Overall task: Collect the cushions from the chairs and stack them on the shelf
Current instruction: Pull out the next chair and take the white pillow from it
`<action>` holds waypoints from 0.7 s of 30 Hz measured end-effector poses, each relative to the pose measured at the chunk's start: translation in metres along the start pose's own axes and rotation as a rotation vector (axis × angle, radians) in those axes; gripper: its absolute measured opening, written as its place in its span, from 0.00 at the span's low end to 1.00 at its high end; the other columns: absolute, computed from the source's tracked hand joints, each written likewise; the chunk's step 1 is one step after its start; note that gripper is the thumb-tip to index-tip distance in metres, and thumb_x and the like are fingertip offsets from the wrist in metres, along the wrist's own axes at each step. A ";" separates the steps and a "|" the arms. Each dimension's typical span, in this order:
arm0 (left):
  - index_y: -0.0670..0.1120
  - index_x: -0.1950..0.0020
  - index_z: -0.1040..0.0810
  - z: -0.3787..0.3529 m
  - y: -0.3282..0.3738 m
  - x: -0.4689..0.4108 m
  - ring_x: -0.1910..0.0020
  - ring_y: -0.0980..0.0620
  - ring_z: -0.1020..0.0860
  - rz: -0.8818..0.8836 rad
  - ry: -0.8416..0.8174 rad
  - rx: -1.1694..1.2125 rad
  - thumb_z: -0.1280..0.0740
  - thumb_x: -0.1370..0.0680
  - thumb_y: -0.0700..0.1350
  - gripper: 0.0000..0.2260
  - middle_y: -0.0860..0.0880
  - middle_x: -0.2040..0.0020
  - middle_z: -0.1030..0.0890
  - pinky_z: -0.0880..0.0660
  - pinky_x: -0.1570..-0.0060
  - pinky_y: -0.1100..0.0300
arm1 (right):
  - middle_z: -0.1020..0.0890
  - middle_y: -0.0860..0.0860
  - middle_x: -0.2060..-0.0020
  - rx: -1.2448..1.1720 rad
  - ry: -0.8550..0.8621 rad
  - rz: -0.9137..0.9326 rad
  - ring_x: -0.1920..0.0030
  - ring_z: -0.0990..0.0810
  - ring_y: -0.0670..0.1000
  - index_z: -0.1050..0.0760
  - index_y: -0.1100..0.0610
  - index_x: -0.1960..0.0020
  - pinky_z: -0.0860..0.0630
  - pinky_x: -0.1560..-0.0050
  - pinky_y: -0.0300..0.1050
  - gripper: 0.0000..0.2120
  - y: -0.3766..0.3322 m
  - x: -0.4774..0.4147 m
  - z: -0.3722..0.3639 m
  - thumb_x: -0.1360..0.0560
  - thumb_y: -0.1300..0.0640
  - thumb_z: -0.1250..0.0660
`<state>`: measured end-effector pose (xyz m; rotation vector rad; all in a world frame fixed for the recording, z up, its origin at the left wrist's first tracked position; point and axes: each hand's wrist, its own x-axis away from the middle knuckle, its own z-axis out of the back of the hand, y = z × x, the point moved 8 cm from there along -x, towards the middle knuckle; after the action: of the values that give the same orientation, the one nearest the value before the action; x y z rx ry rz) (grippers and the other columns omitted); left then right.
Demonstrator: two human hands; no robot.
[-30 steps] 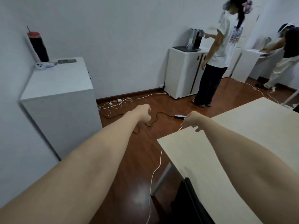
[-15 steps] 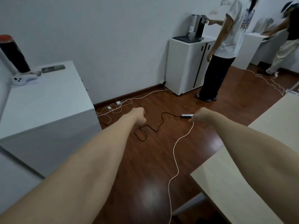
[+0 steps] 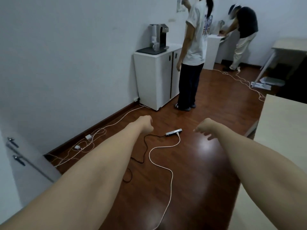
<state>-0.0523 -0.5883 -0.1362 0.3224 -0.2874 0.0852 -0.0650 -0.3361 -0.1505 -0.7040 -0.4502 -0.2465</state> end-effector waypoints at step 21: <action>0.42 0.30 0.32 0.035 0.291 -0.358 0.35 0.43 0.28 -0.549 -0.178 -0.193 0.40 0.21 0.43 0.19 0.42 0.32 0.28 0.30 0.43 0.56 | 0.21 0.61 0.40 -0.168 0.342 -0.356 0.41 0.22 0.62 0.28 0.68 0.35 0.24 0.41 0.53 0.23 0.065 -0.219 0.227 0.26 0.58 0.30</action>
<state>-0.4406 -0.3373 -0.1212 0.2080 -0.3718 -0.5112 -0.3046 -0.1217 -0.1392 -0.7263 -0.2255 -0.7350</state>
